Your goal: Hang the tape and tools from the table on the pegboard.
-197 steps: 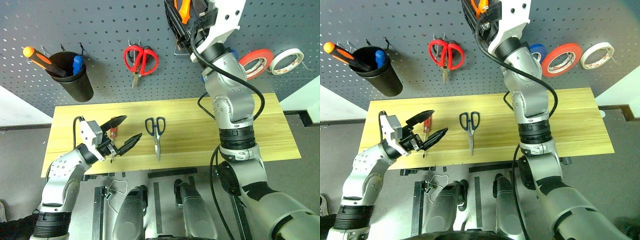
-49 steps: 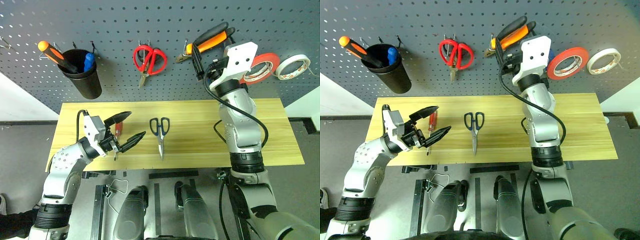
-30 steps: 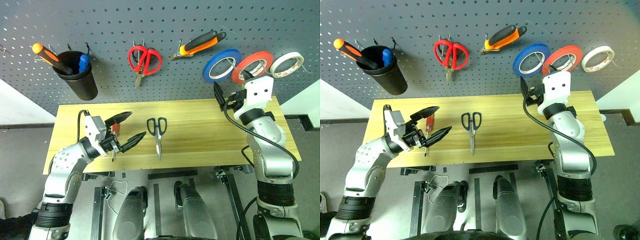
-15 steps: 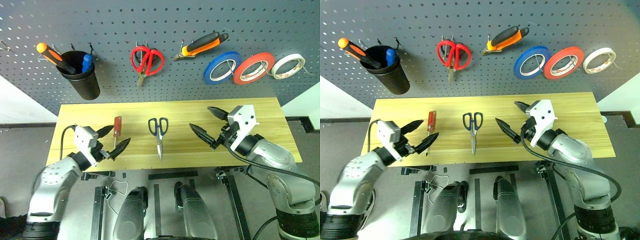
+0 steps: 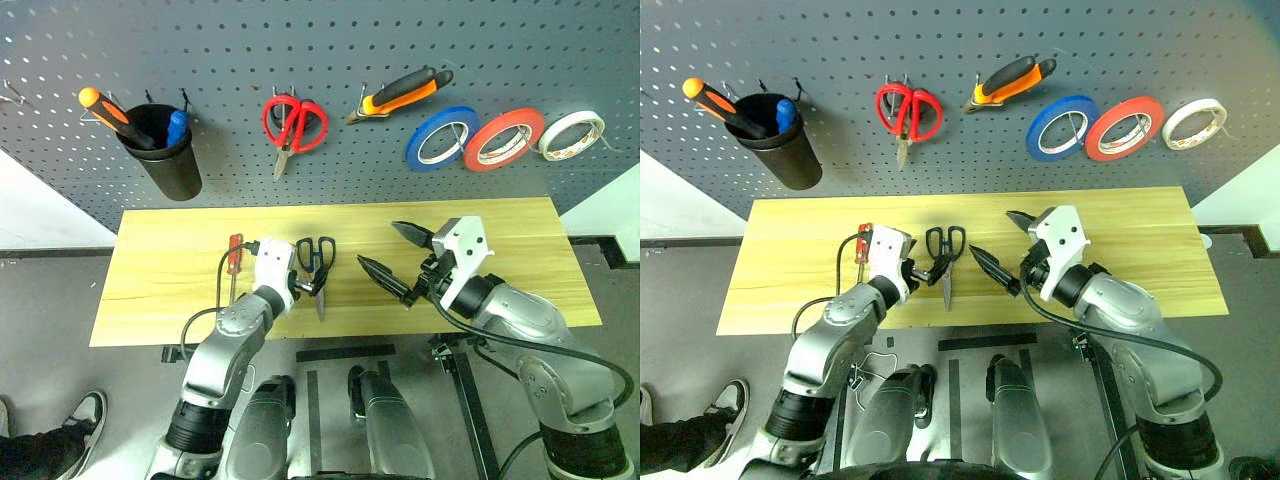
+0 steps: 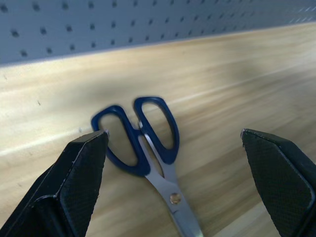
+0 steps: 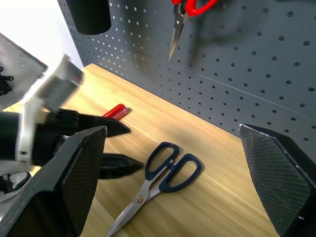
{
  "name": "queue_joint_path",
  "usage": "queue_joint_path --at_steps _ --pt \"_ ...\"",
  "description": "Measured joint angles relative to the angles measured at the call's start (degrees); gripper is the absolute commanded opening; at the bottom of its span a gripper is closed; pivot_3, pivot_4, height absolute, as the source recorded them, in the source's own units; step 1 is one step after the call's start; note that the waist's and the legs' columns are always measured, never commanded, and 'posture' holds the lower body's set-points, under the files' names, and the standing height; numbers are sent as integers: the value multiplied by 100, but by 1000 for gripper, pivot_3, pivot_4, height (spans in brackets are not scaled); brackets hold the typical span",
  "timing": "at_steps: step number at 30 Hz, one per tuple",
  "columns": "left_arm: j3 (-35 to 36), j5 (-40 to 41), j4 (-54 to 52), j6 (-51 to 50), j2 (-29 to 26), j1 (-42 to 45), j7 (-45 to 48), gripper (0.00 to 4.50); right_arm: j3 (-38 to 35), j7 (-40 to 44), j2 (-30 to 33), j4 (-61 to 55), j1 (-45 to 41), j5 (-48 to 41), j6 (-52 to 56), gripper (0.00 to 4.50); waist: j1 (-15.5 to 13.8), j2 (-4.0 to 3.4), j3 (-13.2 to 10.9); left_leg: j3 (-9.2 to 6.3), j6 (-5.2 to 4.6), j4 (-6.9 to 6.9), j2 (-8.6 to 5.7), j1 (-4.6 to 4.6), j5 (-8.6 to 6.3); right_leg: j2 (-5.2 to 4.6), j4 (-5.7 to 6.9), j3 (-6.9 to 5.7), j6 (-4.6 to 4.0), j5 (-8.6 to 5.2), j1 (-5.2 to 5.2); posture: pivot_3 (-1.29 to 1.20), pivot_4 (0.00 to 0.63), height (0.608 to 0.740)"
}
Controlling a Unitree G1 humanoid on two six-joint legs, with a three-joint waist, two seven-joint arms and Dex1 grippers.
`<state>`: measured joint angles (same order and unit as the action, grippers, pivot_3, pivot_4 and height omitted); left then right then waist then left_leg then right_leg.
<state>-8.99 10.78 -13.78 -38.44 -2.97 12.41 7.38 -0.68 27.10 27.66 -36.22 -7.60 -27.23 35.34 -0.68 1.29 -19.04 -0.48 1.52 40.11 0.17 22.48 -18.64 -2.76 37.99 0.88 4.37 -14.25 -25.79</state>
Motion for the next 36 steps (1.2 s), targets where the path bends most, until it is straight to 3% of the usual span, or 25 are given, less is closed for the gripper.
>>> queue_joint_path --at_steps 4,10,31,36 --pt "160 -145 126 -915 695 195 -904 4500 105 -122 -78 -20 4 2 1 4472 -6 5 1 -2 -1 1 -8 1 0 -1 -2 -1 1 0 3 75 302 740" --pt "396 -262 264 -1632 734 244 -1673 4500 160 -259 -114 -129 44 0 63 4472 6 6 1 -4 0 0 -5 -1 0 0 0 -1 1 0 3 54 318 740" --pt "51 114 1189 -1264 893 697 -1558 4500 148 -485 -113 -302 80 -7 196 4472 24 9 -2 -5 -2 -2 -10 0 -1 -3 -7 -1 2 -1 4 26 339 740" --pt "114 93 1884 -1071 1225 1063 -1663 4500 149 -539 -114 -355 78 -9 230 4472 13 13 -4 -5 -4 -2 -12 2 -2 -3 -13 -2 3 -1 4 19 344 740"
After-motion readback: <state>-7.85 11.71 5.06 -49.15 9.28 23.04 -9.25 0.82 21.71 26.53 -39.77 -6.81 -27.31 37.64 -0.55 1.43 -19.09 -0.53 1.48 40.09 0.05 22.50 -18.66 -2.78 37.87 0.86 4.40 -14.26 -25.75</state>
